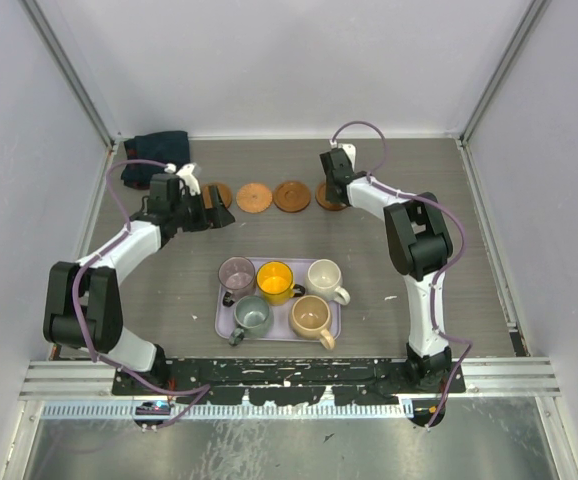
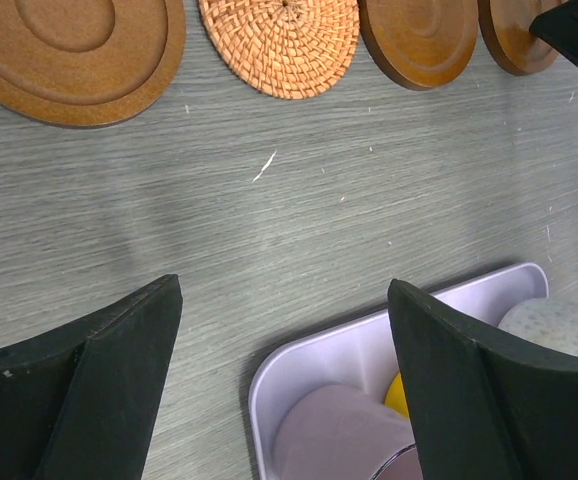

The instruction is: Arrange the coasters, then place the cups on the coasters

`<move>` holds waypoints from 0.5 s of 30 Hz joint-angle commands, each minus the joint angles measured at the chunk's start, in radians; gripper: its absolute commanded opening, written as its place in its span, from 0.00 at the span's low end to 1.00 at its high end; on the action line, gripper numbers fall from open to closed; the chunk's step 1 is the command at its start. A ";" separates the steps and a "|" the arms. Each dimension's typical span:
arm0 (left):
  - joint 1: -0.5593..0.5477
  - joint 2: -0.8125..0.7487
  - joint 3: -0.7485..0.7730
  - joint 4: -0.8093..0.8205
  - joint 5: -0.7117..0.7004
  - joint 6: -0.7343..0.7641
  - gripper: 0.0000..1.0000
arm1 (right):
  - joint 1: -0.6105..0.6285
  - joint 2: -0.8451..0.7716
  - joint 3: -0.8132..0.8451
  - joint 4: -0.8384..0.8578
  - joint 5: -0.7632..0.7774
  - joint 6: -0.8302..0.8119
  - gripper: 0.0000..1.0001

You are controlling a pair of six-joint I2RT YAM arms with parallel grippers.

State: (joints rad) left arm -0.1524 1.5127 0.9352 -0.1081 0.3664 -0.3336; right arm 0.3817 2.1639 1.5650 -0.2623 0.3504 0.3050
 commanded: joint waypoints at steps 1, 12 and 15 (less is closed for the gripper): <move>-0.007 -0.005 0.037 0.050 0.011 -0.006 0.86 | -0.005 -0.024 0.010 -0.038 0.018 -0.005 0.16; -0.007 -0.029 0.037 0.040 0.000 0.007 0.87 | -0.006 -0.037 0.265 -0.098 0.001 -0.049 0.16; -0.007 -0.032 0.036 0.039 -0.001 0.007 0.87 | -0.003 -0.040 0.285 -0.093 -0.070 -0.040 0.16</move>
State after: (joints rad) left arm -0.1562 1.5135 0.9352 -0.1085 0.3637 -0.3317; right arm 0.3790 2.1750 1.7916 -0.3626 0.3481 0.2684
